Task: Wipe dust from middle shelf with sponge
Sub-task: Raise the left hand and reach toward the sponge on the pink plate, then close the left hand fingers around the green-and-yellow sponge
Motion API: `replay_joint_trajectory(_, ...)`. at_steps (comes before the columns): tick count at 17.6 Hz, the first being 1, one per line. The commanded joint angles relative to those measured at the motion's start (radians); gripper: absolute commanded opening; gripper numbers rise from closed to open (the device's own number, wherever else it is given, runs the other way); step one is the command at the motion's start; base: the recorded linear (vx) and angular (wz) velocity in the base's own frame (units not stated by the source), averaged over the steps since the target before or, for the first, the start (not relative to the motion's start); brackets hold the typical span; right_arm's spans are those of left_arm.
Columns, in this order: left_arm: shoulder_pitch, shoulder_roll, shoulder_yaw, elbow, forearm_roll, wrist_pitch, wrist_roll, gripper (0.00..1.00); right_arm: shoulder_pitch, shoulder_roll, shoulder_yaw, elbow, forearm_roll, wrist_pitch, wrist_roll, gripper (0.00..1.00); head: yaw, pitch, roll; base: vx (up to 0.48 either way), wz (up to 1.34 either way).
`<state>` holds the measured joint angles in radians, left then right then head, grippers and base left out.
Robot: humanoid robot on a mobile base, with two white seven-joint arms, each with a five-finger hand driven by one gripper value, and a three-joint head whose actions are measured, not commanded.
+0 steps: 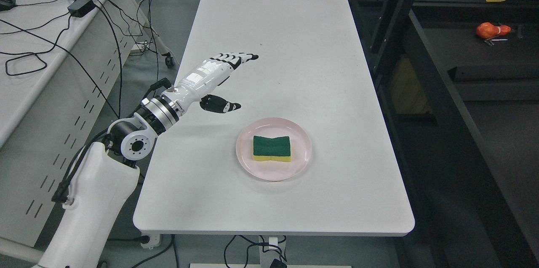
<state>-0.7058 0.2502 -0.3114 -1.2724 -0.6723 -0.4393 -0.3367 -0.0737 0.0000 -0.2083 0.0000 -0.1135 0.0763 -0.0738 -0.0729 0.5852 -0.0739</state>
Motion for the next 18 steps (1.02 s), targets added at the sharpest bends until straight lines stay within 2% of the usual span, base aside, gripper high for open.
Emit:
replay_joint_trajectory(1, -0.064, -0.086, -0.299, 0.173, -0.142, -0.058, -0.062, 0.95, 0.000, -0.017, 0.001, -0.017, 0.000, 0.000, 0.000, 1.00, 0.0000, 0.000, 0.000, 0.000, 0.00)
replay_joint_trajectory(6, -0.060, -0.074, -0.290, 0.090, -0.170, -0.059, -0.152, 0.93, 0.000, -0.017, 0.000, -0.017, 0.000, 0.000, 0.000, 1.00, 0.0000, 0.000, 0.000, 0.000, 0.00)
replay_joint_trajectory(13, -0.069, -0.039, -0.230, -0.014, -0.256, -0.050, -0.217, 0.90, 0.000, -0.017, 0.000, -0.017, 0.000, 0.000, 0.000, 1.00, 0.0000, 0.000, 0.000, 0.000, 0.00)
replay_joint_trajectory(18, -0.168, -0.032, -0.204, -0.025, -0.289, -0.050, -0.226, 0.90, 0.000, -0.017, 0.000, -0.017, 0.000, 0.000, 0.000, 1.00, 0.0000, 0.000, 0.000, 0.000, 0.00)
